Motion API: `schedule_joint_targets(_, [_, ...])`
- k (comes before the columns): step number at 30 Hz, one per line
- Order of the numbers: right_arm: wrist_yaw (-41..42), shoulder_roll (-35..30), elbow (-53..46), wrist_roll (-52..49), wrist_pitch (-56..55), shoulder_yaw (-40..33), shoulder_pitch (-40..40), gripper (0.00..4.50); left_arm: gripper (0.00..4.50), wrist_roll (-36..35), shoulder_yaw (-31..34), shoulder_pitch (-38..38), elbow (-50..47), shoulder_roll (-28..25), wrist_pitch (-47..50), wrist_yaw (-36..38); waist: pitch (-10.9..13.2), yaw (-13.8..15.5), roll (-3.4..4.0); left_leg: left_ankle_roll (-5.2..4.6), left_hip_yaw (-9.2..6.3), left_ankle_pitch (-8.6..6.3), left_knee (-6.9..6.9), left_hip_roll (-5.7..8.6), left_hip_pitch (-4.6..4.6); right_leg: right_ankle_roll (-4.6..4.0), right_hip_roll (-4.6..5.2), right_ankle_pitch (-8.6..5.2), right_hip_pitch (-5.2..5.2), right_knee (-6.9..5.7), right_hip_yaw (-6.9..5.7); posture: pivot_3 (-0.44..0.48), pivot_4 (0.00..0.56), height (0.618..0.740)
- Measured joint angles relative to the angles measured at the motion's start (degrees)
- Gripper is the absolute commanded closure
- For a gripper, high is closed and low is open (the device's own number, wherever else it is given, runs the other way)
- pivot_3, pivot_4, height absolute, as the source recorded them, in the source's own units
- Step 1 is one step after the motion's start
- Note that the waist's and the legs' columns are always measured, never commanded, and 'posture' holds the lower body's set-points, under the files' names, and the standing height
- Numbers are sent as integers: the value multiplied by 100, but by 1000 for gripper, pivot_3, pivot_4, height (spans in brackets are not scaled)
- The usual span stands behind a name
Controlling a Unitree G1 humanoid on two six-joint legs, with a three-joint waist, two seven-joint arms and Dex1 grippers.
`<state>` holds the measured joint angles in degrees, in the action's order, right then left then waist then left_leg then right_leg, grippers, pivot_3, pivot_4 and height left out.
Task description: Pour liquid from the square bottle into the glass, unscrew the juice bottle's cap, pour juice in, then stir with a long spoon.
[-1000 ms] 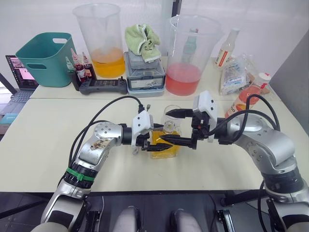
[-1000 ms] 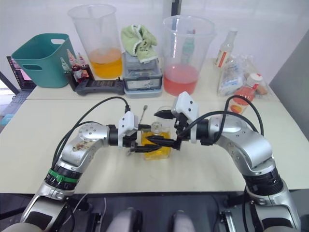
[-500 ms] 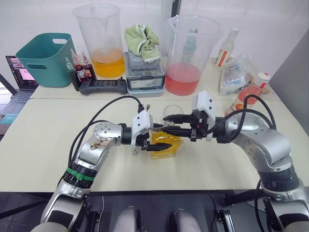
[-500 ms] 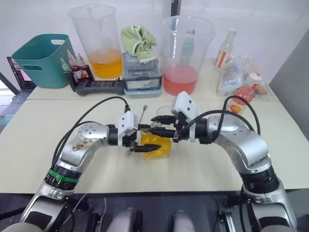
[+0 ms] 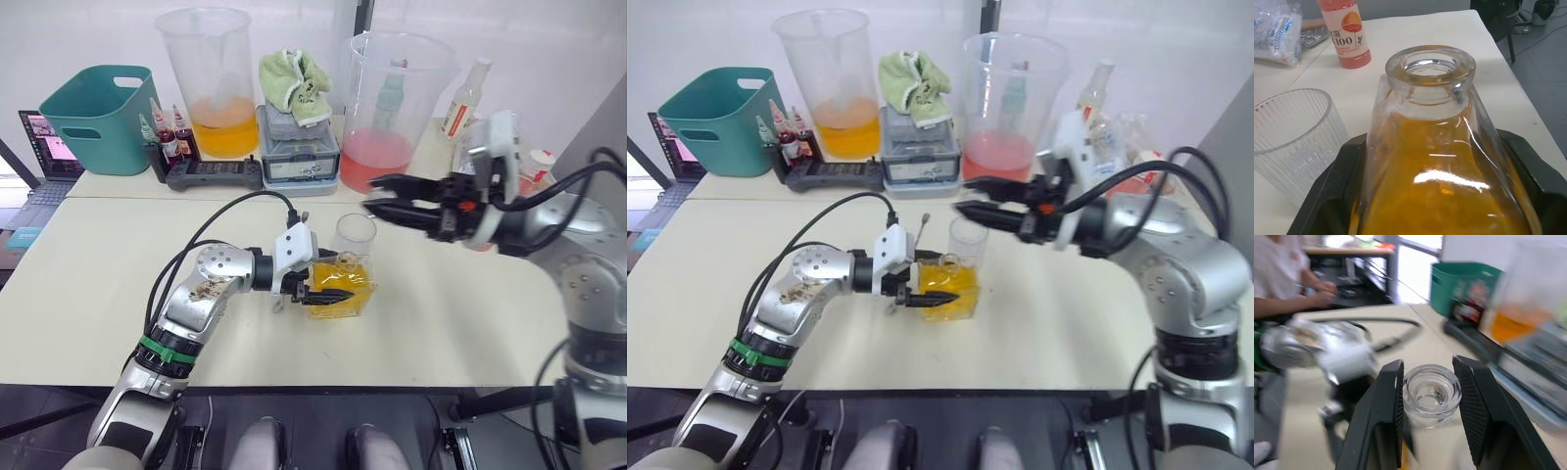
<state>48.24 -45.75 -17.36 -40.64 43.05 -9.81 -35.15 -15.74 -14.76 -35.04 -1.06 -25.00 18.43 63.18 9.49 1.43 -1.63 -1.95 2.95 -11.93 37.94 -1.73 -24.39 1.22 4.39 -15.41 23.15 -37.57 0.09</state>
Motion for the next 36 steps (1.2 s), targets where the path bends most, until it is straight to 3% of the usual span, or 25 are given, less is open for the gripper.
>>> schedule_joint_targets(3, [-252, -335, 850, 707, -401, -249, 440, 3445, 1696, -6, 20, 5, 46, 27, -67, -4, -1, -12, 3, -1, 12, 1, 0, 0, 2, 2, -3, -1, 5, -1, 14, 0, 150, 740])
schedule_joint_targets(9, [-746, -387, 2049, 1588, -1402, -785, 1277, 3445, 1696, -11, 24, 18, 80, 109, -73, -43, -2, -17, 4, -4, 18, -1, 0, 2, 0, 8, -8, -2, 8, -2, 31, 0, 150, 740])
schedule_joint_targets(14, [-1325, 440, 2608, 1707, -2142, -1367, 1777, 3445, 1696, -3, 24, 25, 91, 141, -74, -96, -2, -64, 5, -4, 21, -1, 0, 1, 4, 13, -14, -1, 6, -2, 48, 0, 150, 740])
schedule_joint_targets(18, [-1906, 948, 3144, 2024, -2717, -1374, 1906, 3445, 1696, -5, 29, 42, 88, 144, -77, -119, -6, -81, 20, -5, 30, -1, 0, 3, 6, 20, -14, -2, 8, -1, 63, 0, 150, 740])
schedule_joint_targets(25, [-2560, 1293, 3404, 2471, -3383, -1347, 1919, 3445, 1696, -7, 30, 91, 37, 139, -80, -152, -8, -80, 24, -5, 29, -1, 0, 4, 7, 22, -17, -3, 7, -2, 69, 0, 150, 740])
schedule_joint_targets(31, [-3242, 1632, 3441, 2478, -3406, -1471, 2072, 3445, 1696, -8, 30, 145, -30, 135, -79, -190, -9, -79, 25, -4, 30, -1, 0, 5, 6, 23, -16, -2, 6, -2, 74, 0, 150, 740])
schedule_joint_targets(36, [-3346, 1642, 3441, 2435, -3277, -1578, 2085, 3445, 1696, -8, 32, 151, -31, 134, -79, -196, -9, -84, 26, -5, 29, -1, 0, 3, 8, 23, -19, -2, 5, -1, 74, 0, 150, 740])
